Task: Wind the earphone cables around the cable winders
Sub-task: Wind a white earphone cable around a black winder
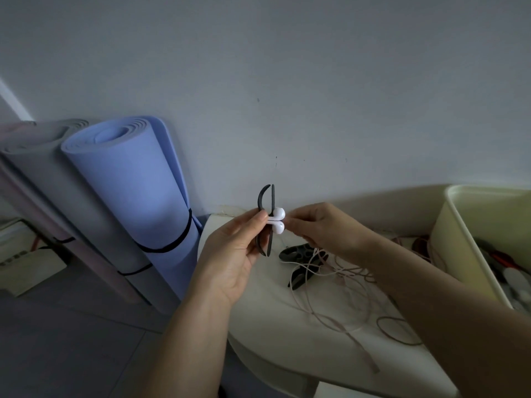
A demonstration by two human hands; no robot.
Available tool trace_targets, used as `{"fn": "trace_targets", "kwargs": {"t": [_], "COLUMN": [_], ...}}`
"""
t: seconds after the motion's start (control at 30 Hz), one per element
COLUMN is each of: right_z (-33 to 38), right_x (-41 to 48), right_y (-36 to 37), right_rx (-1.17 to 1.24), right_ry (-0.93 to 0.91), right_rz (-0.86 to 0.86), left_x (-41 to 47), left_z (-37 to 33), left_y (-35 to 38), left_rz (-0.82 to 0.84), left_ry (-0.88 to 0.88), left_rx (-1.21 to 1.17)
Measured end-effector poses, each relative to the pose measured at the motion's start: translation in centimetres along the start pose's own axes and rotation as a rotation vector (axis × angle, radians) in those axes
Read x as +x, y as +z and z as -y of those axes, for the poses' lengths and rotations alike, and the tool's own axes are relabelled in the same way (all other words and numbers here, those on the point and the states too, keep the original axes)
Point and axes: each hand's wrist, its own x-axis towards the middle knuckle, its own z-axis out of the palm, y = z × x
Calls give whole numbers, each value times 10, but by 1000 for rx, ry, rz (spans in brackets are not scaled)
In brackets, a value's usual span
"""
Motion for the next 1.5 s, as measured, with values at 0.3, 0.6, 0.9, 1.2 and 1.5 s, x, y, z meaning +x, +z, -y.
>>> {"fn": "trace_targets", "kwargs": {"t": [0.3, 0.6, 0.9, 1.2, 1.5], "right_z": [1, 2, -1, -4, -3], "right_x": [-7, -8, -5, -5, -7], "right_y": [-3, 17, 17, 8, 2], "right_rx": [-95, 92, 313, 224, 49], "right_ry": [-118, -196, -119, -182, -180], "right_rz": [-39, -298, -220, -196, -192], "left_x": [3, 2, 3, 3, 4], "left_z": [-2, 6, 7, 6, 6], "left_y": [-1, 10, 12, 7, -4], "left_rz": [-40, -168, -189, -109, -82], "left_ry": [-14, 36, 32, -26, -1], "left_rx": [-21, -27, -95, -122, 194]}}
